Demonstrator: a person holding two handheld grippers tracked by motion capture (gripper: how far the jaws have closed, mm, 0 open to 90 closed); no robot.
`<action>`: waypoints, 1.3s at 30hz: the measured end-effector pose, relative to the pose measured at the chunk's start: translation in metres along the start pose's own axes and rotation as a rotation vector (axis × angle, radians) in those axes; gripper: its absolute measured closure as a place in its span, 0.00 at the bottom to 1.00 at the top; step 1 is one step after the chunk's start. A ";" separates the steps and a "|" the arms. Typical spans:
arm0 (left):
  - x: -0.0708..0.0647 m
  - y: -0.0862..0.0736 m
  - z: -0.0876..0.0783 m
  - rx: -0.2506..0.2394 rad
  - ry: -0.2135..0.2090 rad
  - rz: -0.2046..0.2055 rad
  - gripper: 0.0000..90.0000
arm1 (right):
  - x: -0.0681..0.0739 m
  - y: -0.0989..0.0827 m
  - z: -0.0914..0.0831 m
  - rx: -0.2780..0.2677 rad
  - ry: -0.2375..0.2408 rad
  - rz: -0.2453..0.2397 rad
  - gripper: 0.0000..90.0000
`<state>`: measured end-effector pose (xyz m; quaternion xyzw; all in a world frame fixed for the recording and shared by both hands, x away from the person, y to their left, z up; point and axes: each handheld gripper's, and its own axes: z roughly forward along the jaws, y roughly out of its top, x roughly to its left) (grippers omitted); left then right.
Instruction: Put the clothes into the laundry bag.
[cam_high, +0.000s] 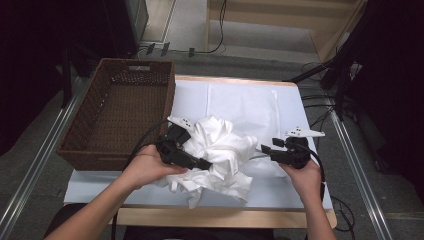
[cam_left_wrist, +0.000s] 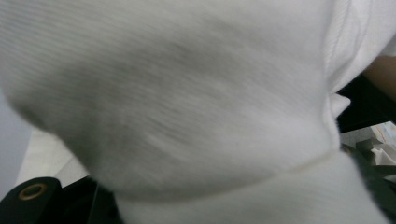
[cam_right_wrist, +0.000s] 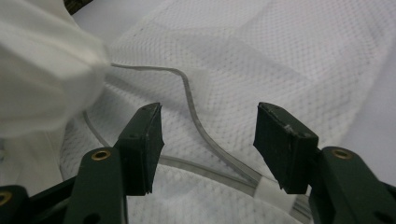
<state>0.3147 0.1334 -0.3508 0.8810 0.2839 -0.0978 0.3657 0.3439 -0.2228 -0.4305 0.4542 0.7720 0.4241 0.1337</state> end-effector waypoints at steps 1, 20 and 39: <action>0.000 -0.004 0.004 0.000 0.009 -0.004 0.54 | 0.002 0.001 0.003 0.004 0.008 -0.005 0.48; 0.004 -0.043 0.027 -0.082 0.045 -0.027 0.52 | 0.010 0.029 0.087 0.205 -0.003 -0.122 0.70; -0.010 0.019 -0.012 -0.217 0.180 0.043 0.54 | 0.006 0.056 0.065 0.173 0.064 -0.019 1.00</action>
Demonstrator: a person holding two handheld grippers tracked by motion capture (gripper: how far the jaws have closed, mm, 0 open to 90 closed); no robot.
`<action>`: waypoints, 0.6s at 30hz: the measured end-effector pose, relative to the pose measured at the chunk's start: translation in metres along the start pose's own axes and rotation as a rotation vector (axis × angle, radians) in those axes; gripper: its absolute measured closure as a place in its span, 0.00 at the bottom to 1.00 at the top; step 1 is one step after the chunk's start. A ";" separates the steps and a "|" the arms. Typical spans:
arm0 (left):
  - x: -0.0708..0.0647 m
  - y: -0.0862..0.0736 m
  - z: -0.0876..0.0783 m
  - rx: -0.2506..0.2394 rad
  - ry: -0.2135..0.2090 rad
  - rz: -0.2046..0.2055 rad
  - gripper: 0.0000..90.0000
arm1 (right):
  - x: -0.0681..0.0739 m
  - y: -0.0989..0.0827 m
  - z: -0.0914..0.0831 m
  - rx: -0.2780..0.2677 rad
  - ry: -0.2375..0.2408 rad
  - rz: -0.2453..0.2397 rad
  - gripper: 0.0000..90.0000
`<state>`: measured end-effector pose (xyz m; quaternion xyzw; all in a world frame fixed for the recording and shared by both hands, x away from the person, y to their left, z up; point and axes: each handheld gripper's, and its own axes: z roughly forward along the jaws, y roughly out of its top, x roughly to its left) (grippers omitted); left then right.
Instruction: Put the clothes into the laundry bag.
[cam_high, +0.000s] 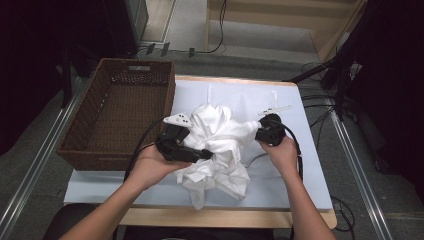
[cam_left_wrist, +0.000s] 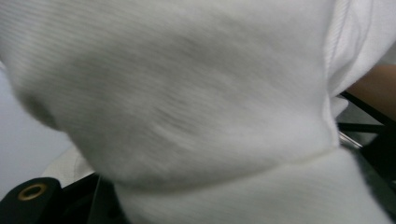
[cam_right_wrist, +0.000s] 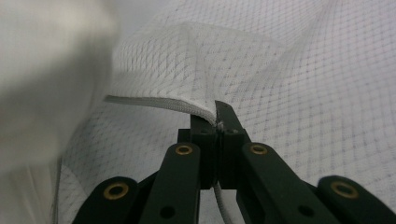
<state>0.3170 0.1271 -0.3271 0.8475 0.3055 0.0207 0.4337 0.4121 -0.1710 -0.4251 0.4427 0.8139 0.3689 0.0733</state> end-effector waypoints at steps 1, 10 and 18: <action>-0.001 0.003 0.003 -0.007 0.016 0.005 0.54 | 0.000 0.000 -0.002 -0.001 0.006 0.004 1.00; 0.002 -0.003 0.060 0.064 0.058 0.001 0.54 | -0.001 0.000 -0.012 -0.023 0.015 0.018 1.00; -0.010 -0.032 0.094 0.189 0.045 0.078 0.55 | -0.008 0.000 -0.026 -0.077 -0.008 0.046 1.00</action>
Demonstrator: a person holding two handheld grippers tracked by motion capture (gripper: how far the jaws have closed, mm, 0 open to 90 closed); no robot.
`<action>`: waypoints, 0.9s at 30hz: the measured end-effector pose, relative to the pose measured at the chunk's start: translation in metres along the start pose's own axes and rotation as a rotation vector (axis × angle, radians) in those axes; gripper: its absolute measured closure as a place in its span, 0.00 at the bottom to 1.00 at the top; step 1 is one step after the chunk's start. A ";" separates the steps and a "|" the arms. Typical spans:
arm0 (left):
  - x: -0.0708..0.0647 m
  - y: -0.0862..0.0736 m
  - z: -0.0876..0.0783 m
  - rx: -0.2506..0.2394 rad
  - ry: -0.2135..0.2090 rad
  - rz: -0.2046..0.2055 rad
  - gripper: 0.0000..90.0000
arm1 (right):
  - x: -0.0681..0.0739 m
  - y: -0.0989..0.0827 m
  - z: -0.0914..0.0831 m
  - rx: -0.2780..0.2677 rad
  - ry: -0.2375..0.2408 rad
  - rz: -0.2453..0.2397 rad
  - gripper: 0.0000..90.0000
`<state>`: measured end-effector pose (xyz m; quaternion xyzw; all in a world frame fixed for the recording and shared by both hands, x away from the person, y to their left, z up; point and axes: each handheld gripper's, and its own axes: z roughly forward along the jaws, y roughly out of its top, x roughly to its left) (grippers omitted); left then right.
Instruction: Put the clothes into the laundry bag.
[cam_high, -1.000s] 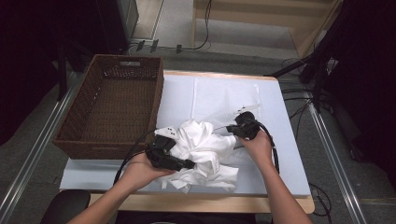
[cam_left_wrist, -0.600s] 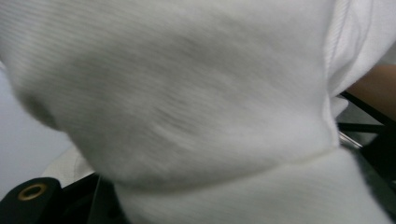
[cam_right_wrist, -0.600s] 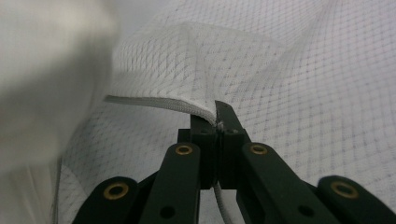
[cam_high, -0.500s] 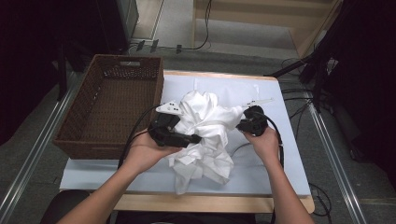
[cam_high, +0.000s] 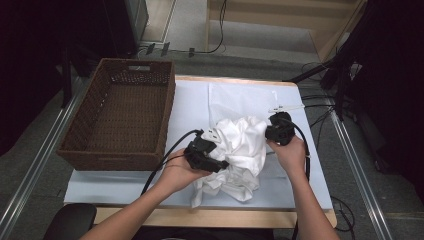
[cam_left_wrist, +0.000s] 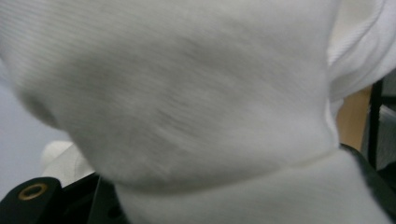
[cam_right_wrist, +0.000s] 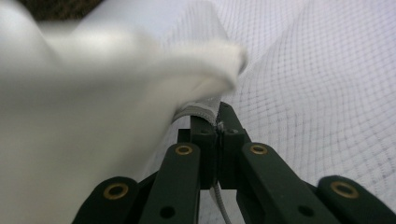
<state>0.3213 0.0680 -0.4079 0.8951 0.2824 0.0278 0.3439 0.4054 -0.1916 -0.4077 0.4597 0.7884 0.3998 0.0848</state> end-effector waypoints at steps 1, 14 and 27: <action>-0.001 -0.002 0.004 0.013 -0.008 0.004 0.55 | 0.001 0.002 -0.003 -0.011 0.004 0.009 1.00; 0.008 0.004 0.029 0.100 -0.078 -0.061 0.54 | 0.030 0.015 -0.028 -0.061 0.015 -0.076 1.00; 0.026 0.025 0.004 0.052 -0.036 -0.097 0.54 | 0.035 0.013 -0.022 -0.039 0.037 -0.088 1.00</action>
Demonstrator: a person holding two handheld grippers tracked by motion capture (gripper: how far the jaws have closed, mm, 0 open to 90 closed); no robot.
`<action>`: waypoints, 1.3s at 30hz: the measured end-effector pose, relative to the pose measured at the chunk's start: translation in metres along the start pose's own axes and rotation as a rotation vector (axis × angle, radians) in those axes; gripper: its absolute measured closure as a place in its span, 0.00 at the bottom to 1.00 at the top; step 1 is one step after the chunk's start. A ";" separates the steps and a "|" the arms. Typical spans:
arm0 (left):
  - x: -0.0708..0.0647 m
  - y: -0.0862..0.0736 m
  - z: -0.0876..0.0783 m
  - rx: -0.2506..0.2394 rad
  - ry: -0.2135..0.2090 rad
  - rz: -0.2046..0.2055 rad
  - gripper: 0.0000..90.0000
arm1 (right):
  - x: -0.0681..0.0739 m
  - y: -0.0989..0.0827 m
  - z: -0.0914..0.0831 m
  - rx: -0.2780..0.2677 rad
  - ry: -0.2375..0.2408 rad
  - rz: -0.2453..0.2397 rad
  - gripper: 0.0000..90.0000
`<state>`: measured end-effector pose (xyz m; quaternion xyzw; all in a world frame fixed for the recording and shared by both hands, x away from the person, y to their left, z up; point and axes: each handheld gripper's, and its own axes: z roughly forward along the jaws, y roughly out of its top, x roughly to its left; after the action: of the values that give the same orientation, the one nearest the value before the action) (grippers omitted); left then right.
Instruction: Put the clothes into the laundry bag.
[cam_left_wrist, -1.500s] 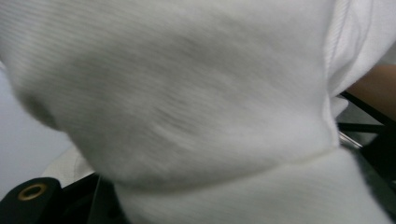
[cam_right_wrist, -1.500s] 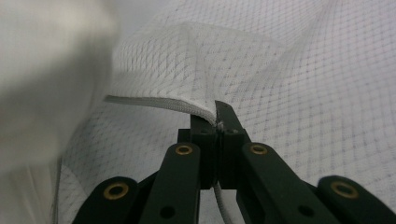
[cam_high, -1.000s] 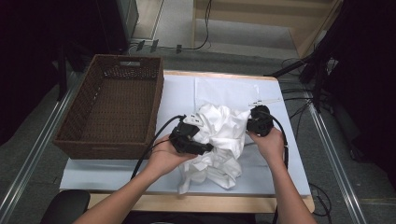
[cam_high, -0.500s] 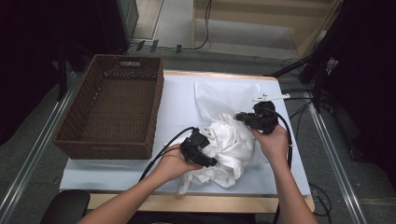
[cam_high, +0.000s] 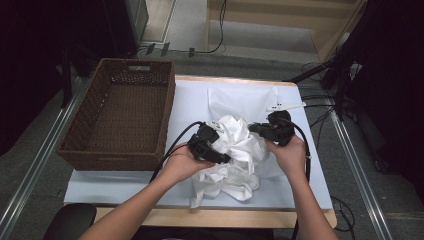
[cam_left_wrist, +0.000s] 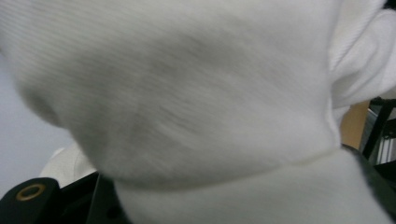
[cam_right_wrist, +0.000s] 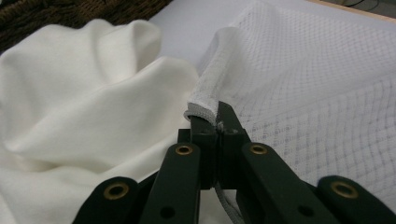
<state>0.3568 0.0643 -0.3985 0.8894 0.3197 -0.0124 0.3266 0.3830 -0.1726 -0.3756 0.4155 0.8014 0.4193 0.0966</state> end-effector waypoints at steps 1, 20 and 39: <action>0.000 0.001 0.004 0.009 0.008 0.008 0.54 | 0.001 0.000 0.001 0.002 0.003 -0.005 1.00; -0.009 -0.011 0.020 0.095 0.004 0.027 0.16 | -0.003 -0.003 0.001 -0.006 -0.012 0.001 1.00; 0.022 0.019 -0.001 -0.050 -0.081 -0.046 0.02 | -0.003 0.000 -0.001 -0.005 -0.026 0.003 1.00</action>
<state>0.3848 0.0664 -0.3915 0.8721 0.3267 -0.0477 0.3611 0.3842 -0.1755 -0.3751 0.4217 0.7984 0.4163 0.1074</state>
